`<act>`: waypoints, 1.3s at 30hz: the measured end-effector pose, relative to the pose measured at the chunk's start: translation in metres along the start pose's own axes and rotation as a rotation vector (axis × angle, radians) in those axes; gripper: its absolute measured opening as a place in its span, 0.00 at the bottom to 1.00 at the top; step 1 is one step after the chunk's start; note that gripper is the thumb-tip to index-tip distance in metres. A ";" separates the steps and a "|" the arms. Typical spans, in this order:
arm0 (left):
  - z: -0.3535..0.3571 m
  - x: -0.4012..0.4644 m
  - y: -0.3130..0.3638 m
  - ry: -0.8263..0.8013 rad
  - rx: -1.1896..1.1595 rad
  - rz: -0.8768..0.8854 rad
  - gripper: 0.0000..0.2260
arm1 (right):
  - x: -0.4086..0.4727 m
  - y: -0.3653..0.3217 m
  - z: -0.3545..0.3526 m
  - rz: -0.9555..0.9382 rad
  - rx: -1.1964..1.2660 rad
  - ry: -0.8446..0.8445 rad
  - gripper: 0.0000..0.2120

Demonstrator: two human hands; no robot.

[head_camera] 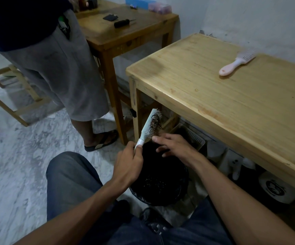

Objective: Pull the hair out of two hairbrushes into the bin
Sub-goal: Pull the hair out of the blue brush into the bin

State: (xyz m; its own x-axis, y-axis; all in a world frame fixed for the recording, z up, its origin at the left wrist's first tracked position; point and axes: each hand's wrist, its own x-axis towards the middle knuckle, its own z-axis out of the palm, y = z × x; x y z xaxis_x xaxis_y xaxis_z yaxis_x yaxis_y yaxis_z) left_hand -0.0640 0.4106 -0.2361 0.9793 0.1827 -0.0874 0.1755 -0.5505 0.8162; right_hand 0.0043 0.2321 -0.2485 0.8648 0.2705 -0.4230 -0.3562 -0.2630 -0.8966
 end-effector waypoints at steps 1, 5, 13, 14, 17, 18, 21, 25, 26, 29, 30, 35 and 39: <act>0.001 0.000 0.000 0.004 0.017 0.001 0.14 | 0.000 0.001 0.001 -0.021 -0.017 0.028 0.15; -0.002 0.004 -0.003 0.035 0.013 -0.070 0.13 | -0.004 0.010 -0.002 -0.048 -0.096 0.123 0.06; -0.002 0.009 -0.005 0.072 0.026 -0.084 0.13 | -0.011 0.005 -0.006 -0.021 -0.194 0.130 0.08; -0.001 0.007 -0.005 0.068 0.041 -0.068 0.13 | -0.010 0.002 -0.003 -0.040 -0.152 0.137 0.13; 0.003 0.003 -0.003 0.048 0.107 -0.009 0.13 | -0.005 -0.009 0.008 -0.065 -0.061 0.166 0.26; 0.004 0.002 -0.002 0.043 0.132 0.012 0.13 | -0.004 -0.010 0.010 -0.082 -0.068 0.175 0.24; 0.005 0.001 -0.003 0.041 0.159 0.027 0.12 | 0.000 -0.010 0.012 -0.117 -0.140 0.197 0.06; -0.001 0.007 -0.005 0.082 0.072 -0.033 0.13 | -0.005 0.004 0.007 -0.076 -0.261 0.241 0.07; -0.004 0.008 -0.004 0.094 0.051 -0.041 0.13 | -0.007 0.006 0.005 -0.042 -0.336 0.233 0.07; -0.009 0.010 -0.001 0.116 0.003 -0.048 0.14 | -0.013 0.014 -0.002 0.074 -0.466 0.199 0.08; -0.010 0.009 0.000 0.113 -0.011 -0.045 0.14 | -0.015 0.014 -0.003 0.098 -0.482 0.191 0.07; -0.004 0.004 0.002 0.047 -0.050 -0.052 0.14 | -0.010 0.006 -0.003 0.191 -0.533 0.099 0.28; -0.002 0.002 0.001 0.012 -0.006 -0.043 0.15 | -0.004 -0.009 -0.004 0.116 -0.108 0.178 0.40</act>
State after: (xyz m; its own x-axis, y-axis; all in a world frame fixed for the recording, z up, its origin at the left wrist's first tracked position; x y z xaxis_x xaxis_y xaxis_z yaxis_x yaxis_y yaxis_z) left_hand -0.0625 0.4119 -0.2347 0.9697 0.2154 -0.1154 0.2164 -0.5372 0.8152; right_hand 0.0053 0.2298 -0.2384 0.8724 0.0677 -0.4841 -0.4254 -0.3828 -0.8201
